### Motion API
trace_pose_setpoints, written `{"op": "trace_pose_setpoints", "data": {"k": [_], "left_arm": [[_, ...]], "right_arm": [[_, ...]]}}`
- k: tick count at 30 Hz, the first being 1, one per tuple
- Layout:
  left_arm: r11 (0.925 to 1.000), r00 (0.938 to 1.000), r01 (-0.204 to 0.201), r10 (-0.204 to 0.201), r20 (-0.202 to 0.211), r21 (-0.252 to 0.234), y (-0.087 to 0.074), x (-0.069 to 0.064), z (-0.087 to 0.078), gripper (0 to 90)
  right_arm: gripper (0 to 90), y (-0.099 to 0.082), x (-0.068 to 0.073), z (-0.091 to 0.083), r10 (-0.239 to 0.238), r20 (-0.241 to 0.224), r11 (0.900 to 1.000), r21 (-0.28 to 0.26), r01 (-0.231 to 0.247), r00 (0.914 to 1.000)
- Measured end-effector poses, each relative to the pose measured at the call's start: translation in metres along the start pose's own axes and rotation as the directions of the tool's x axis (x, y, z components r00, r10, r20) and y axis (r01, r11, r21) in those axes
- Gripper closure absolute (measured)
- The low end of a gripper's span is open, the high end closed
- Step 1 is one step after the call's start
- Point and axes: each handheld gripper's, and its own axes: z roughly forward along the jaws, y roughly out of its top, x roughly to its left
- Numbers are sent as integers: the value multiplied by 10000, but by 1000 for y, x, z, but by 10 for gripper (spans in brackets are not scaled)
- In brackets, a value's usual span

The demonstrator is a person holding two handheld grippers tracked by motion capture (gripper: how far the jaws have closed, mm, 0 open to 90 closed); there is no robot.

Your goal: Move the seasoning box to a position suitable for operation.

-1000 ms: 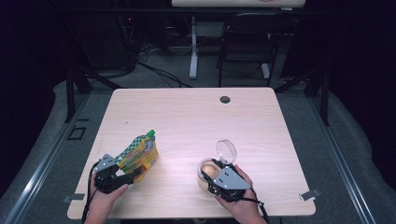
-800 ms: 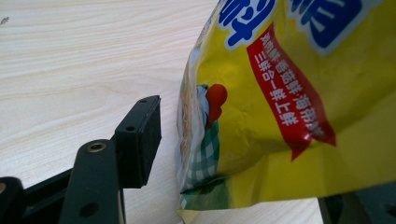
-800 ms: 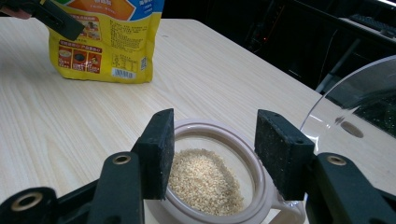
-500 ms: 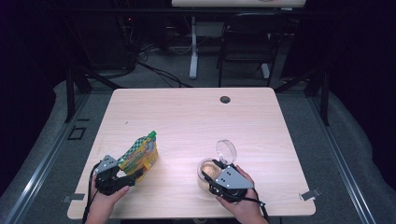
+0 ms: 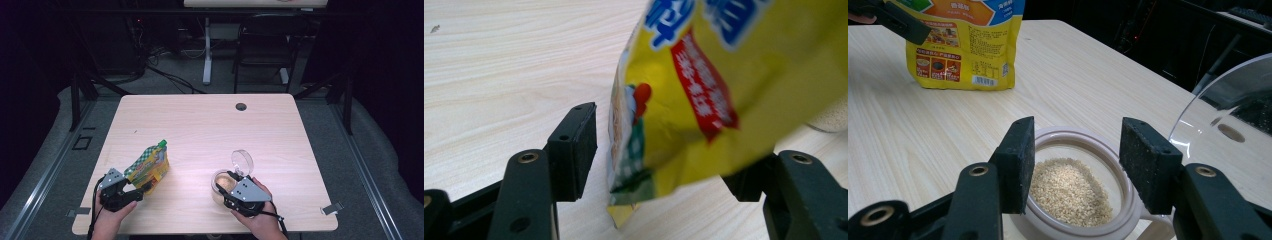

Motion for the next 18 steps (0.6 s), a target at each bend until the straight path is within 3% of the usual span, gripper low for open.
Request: {"op": "trace_pose_setpoints", "data": {"k": [18], "left_arm": [[9999, 10000, -18, 19, -64, 113, -2, -2, -6, 386]], "right_arm": [[481, 1, 0, -1, -9, -21, 10000, -34, 9, 10000]]}}
